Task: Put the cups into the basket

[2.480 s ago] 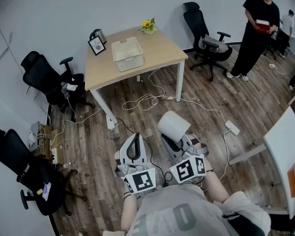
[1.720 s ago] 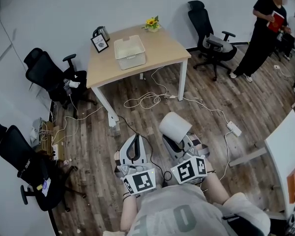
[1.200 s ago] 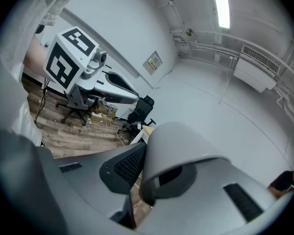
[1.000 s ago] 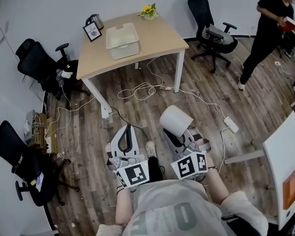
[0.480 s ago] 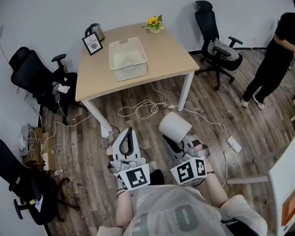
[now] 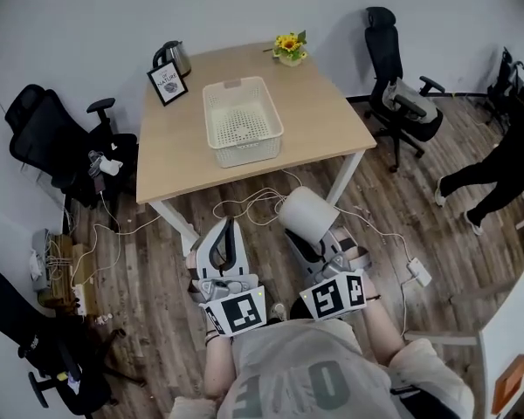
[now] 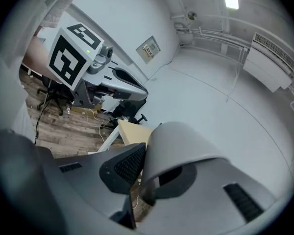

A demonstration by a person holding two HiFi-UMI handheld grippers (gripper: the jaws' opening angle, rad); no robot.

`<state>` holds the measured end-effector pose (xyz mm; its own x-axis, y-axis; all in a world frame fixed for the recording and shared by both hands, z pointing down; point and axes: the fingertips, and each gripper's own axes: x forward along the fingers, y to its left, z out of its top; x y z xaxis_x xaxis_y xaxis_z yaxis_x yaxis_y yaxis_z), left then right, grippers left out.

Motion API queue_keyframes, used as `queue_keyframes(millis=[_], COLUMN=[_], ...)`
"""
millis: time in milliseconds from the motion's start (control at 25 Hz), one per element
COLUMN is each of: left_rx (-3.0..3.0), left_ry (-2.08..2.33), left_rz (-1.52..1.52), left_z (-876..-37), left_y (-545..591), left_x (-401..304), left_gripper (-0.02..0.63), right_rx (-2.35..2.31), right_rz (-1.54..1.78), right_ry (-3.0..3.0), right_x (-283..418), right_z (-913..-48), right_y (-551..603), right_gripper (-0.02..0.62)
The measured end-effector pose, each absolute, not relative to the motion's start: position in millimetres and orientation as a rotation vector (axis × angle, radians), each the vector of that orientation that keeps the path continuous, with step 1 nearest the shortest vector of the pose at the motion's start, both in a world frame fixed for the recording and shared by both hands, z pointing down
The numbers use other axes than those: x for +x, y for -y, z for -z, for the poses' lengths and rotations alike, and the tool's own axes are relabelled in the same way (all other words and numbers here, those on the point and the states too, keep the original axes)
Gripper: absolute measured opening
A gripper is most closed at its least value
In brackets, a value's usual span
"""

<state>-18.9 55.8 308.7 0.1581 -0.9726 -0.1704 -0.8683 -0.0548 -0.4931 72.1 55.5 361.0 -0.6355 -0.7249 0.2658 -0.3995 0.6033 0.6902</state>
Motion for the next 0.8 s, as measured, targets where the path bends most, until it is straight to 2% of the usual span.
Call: queue_keyframes(millis=[800], left_rx=[-1.962], left_ry=[-1.789], left_rz=[0.32], left_z=[-328], left_y=[138], left_x=[-62], left_gripper=[0.009], right_rx=[0.842], right_rz=[0.842], right_ry=[2.301], right_x=[24], right_z=[-368], right_y=[148], right_gripper=[0.043])
